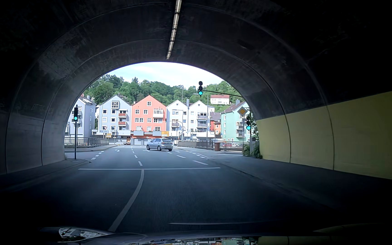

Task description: Follow the waypoints while adhering to traffic rules and regulations

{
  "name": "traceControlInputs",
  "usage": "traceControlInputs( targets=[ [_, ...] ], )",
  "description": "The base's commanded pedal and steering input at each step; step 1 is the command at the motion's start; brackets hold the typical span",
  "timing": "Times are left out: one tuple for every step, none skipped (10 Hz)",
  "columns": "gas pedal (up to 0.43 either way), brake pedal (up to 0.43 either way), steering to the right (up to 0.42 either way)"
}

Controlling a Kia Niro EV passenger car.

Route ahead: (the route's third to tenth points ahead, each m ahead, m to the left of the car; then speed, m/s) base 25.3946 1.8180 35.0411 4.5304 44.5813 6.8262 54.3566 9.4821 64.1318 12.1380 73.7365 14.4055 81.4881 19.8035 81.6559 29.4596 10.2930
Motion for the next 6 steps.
traceControlInputs(
  targets=[
    [0.000, 0.000, -0.064],
    [0.000, 0.000, -0.064],
    [0.000, 0.000, -0.066],
    [0.000, 0.000, -0.069],
    [0.000, 0.000, -0.071],
    [0.047, 0.000, -0.072]
  ],
)
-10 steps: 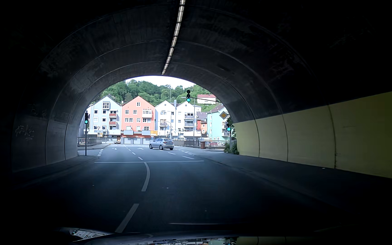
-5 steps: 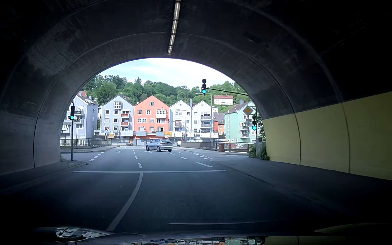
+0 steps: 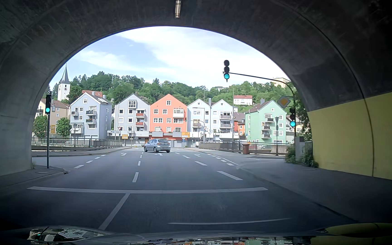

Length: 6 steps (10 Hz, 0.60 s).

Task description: Follow the waypoints while adhering to traffic rules and regulations

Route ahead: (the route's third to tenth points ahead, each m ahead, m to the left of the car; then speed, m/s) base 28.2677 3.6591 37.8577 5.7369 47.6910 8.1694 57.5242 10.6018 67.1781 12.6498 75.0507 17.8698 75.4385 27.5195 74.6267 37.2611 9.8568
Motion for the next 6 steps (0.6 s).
traceControlInputs(
  targets=[
    [0.098, 0.000, -0.072],
    [0.110, 0.000, -0.072],
    [0.110, 0.000, -0.072],
    [0.110, 0.000, -0.071],
    [0.110, 0.000, -0.070],
    [0.118, 0.000, -0.069]
  ],
)
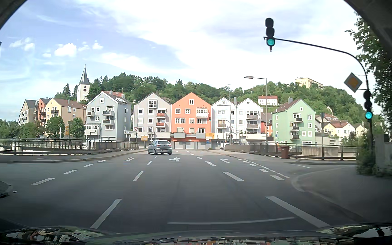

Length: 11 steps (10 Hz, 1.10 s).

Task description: Follow the waypoints while adhering to traffic rules and regulations

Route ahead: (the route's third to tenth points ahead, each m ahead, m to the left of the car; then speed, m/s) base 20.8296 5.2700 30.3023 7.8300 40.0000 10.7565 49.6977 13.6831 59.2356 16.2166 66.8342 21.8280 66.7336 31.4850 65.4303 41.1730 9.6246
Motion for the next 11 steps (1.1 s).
traceControlInputs(
  targets=[
    [0.130, 0.000, -0.066],
    [0.130, 0.000, -0.061],
    [0.138, 0.000, -0.056],
    [0.150, 0.000, -0.050],
    [0.169, 0.000, -0.047],
    [0.169, 0.000, -0.041],
    [0.169, 0.000, -0.031],
    [0.169, 0.000, -0.027],
    [0.169, 0.000, -0.024],
    [0.169, 0.000, -0.021],
    [0.169, 0.000, -0.018]
  ],
)
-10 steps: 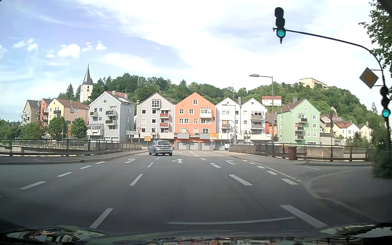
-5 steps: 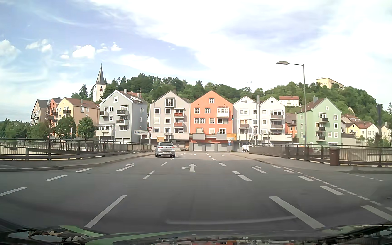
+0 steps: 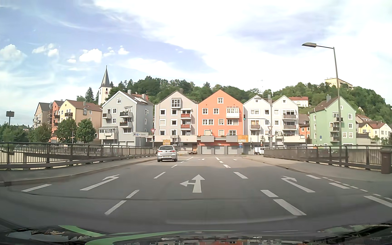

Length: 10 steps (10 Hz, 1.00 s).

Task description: Follow the waypoints while adhering to traffic rules and regulations

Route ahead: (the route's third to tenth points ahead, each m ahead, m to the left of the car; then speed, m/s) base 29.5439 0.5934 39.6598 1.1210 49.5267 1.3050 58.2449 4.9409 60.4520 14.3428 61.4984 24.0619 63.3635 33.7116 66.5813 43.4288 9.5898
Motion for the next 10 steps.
traceControlInputs(
  targets=[
    [0.169, 0.000, -0.013],
    [0.169, 0.000, -0.011],
    [0.169, 0.000, -0.009],
    [0.169, 0.000, -0.007],
    [0.169, 0.000, -0.004],
    [0.169, 0.000, 0.000],
    [0.169, 0.000, 0.004],
    [0.157, 0.000, 0.006],
    [0.157, 0.000, 0.007],
    [0.157, 0.000, 0.007]
  ],
)
